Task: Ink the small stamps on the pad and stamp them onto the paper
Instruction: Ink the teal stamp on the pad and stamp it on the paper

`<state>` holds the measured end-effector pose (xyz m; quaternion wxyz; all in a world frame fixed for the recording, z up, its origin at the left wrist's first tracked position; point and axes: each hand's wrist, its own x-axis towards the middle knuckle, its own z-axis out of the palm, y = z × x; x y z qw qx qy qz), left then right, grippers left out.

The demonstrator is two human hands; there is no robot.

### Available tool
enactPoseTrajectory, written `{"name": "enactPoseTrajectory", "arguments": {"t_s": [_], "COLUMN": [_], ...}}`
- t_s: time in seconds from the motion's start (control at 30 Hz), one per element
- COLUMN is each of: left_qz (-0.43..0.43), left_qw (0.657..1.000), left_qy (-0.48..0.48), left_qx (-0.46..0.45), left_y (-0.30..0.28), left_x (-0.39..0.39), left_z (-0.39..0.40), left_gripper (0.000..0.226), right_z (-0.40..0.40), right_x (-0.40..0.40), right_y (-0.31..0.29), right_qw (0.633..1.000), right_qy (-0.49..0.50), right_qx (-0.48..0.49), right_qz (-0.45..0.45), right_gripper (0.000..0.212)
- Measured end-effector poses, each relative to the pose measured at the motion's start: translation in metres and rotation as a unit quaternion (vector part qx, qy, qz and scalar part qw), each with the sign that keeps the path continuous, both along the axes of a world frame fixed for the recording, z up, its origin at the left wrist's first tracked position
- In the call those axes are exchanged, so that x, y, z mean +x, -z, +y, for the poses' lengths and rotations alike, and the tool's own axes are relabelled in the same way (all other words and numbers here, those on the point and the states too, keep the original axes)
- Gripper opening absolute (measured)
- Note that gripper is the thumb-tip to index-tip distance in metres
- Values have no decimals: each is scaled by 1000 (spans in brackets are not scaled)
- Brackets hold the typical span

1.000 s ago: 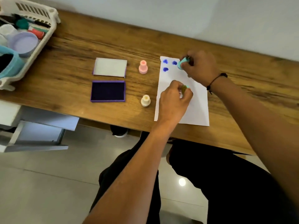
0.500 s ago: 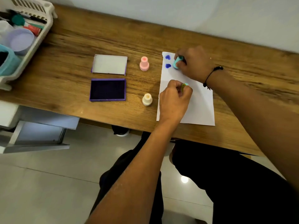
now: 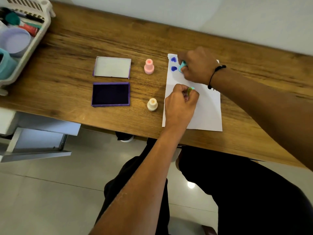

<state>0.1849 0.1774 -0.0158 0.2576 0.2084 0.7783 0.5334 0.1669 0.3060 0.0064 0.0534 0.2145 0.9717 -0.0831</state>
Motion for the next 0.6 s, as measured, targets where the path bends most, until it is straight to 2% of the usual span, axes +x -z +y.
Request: {"name": "enactPoseTrajectory", "arguments": {"t_s": [0.17, 0.5, 0.53, 0.6], "left_qz": [2, -27, -30, -24], "left_qw": [1000, 1000, 1000, 1000], "left_qy": [7, -1, -2, -5], "left_qx": [1, -6, -6, -2], "left_y": [-1, -5, -7, -11], "left_x": [0, 1, 1, 0], "left_z": [0, 0, -1, -3], "left_gripper": [24, 22, 23, 23], "right_z": [1, 4, 7, 12], "right_x": [-3, -1, 2, 11], "right_y": [-2, -7, -13, -29], "right_qw": [1000, 1000, 1000, 994], "right_qy": [-20, -10, 0, 40], "right_qx": [20, -14, -25, -41], "right_qz": [-8, -15, 3, 98], "right_gripper": [23, 23, 23, 23]}}
